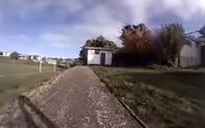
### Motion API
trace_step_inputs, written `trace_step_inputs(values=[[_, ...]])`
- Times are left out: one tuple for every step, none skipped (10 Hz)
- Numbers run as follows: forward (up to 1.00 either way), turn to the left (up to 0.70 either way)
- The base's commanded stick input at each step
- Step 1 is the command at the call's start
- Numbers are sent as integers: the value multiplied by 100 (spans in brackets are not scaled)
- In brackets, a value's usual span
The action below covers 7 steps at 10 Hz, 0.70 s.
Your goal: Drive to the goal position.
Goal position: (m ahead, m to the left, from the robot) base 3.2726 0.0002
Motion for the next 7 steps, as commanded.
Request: trace_step_inputs(values=[[70,-14],[70,-14],[70,-14],[70,-14],[70,-14],[70,-14],[70,-14]])
